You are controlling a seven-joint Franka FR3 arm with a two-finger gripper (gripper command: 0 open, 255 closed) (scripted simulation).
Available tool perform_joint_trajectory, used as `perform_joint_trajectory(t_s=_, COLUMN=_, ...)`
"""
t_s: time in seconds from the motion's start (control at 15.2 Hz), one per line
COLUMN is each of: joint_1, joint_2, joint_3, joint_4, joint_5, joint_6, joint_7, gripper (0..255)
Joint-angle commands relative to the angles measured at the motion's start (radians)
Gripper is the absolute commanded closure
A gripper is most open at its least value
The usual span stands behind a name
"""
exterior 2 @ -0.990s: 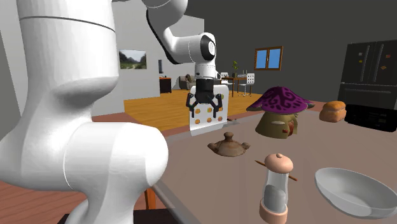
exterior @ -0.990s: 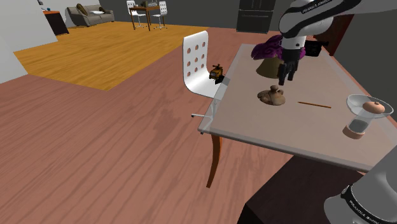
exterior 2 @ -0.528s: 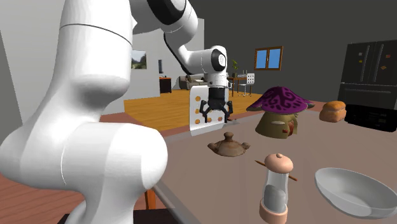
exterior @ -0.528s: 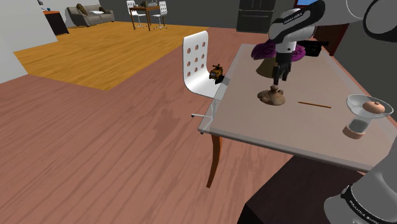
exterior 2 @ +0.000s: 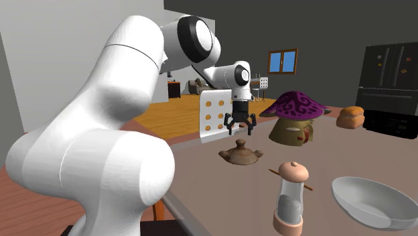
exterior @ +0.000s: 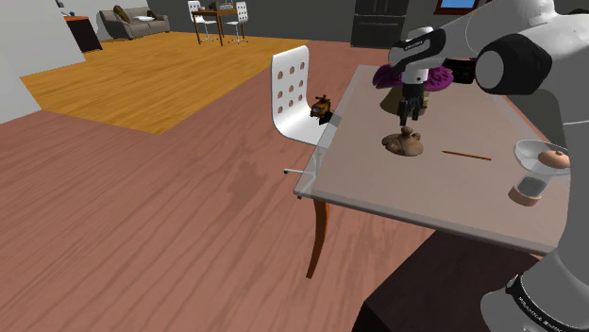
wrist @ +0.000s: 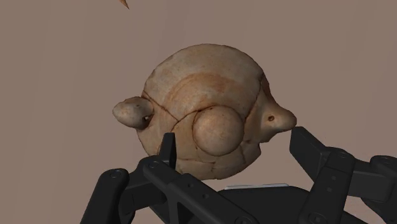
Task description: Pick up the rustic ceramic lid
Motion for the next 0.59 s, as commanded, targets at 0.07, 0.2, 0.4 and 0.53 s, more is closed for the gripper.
perform_joint_trajectory(t_s=0.07, joint_1=-0.010, joint_2=0.035, joint_3=0.005, joint_4=0.025, joint_5=0.007, joint_6=0.010, joint_7=-0.004, gripper=0)
perform_joint_trajectory(t_s=0.2, joint_1=-0.011, joint_2=0.045, joint_3=0.007, joint_4=0.013, joint_5=0.010, joint_6=0.030, joint_7=-0.004, gripper=0)
perform_joint_trajectory(t_s=0.4, joint_1=-0.011, joint_2=0.064, joint_3=0.011, joint_4=-0.004, joint_5=0.016, joint_6=0.066, joint_7=-0.005, gripper=0)
perform_joint_trajectory(t_s=0.53, joint_1=-0.011, joint_2=0.064, joint_3=0.011, joint_4=-0.004, joint_5=0.016, joint_6=0.066, joint_7=-0.005, gripper=0)
